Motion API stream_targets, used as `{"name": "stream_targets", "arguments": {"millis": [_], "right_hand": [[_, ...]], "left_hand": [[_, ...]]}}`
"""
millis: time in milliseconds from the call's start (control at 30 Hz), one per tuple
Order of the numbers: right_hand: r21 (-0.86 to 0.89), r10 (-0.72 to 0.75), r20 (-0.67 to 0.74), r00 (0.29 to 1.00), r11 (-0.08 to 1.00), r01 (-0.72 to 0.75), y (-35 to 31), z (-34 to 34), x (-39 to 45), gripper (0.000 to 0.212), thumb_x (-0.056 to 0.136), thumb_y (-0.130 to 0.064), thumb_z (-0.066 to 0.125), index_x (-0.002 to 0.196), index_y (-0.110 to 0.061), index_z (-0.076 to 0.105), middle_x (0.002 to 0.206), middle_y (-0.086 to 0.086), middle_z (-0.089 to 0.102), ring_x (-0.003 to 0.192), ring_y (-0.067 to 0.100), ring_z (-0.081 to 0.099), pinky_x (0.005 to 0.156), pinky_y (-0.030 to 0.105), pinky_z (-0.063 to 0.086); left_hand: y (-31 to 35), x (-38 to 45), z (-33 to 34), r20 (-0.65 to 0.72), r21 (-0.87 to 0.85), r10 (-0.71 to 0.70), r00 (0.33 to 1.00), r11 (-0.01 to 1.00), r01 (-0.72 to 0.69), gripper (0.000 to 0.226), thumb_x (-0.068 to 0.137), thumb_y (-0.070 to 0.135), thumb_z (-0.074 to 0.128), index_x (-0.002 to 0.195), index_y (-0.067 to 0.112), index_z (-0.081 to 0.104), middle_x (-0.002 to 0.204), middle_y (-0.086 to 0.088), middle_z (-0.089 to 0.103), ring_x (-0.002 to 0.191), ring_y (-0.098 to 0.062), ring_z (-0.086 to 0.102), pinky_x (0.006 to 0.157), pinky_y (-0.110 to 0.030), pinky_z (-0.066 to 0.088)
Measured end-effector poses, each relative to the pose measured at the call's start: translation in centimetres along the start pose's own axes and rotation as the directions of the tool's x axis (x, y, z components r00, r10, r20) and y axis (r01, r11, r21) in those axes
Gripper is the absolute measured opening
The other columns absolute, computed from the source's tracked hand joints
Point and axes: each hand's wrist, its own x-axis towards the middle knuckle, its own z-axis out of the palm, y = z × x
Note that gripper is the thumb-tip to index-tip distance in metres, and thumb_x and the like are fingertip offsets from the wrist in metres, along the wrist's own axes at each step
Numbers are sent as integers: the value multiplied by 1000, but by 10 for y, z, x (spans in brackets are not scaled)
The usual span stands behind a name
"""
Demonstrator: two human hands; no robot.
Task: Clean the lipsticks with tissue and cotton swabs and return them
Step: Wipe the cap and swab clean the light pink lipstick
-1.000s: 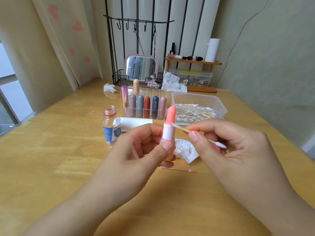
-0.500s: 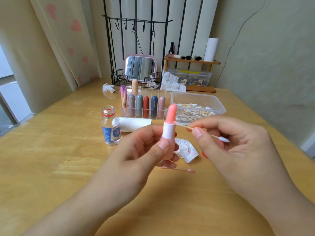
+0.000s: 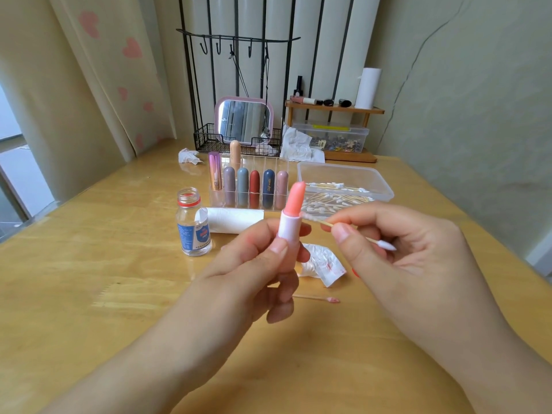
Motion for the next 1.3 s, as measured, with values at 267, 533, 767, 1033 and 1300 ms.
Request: {"name": "stream_targets", "arguments": {"millis": [267,533,767,1033,1300], "right_hand": [[-11,0,5,1000,1000,0,0,1,-1,8,79,-34,63,80,-29,69,52,-2,43,48,0,43,51,6,33],[45,56,5,998,997,-56,-4,-1,0,11,79,-22,63,77,-30,70,51,3,51,45,1,51,49,5,37],[86,166,16,986,982,-166,-7,-3,3,11,75,-28,61,78,-34,70,61,23,46,47,16,44,42,10,42],[91,142,26,990,985,-143,-6,-2,2,12,76,-26,61,80,-33,70,57,19,43,46,6,43,44,10,42],[95,108,43,993,989,-112,-8,-1,2,13,76,-22,62,81,-31,70,58,20,50,45,1,48,50,5,39]], "left_hand": [[1,-1,1,-1,122,37,999,992,-37,23,86,24,52,104,20,65,82,0,58,55,-10,38,48,-18,35],[3,-3,2,33,19,12,999,1000,-13,6,84,20,54,89,19,57,81,-5,61,52,-11,40,47,-17,35],[2,-2,1,57,-68,45,997,997,-41,15,86,26,57,92,17,67,84,-7,59,54,-12,44,45,-20,37],[-1,1,-1,32,-178,-15,999,984,21,35,81,35,56,102,12,70,74,-2,48,55,-12,40,49,-22,40],[1,-3,-1,80,-150,-17,997,988,29,18,79,24,62,94,23,51,70,-1,44,53,-12,36,51,-21,42]]}}
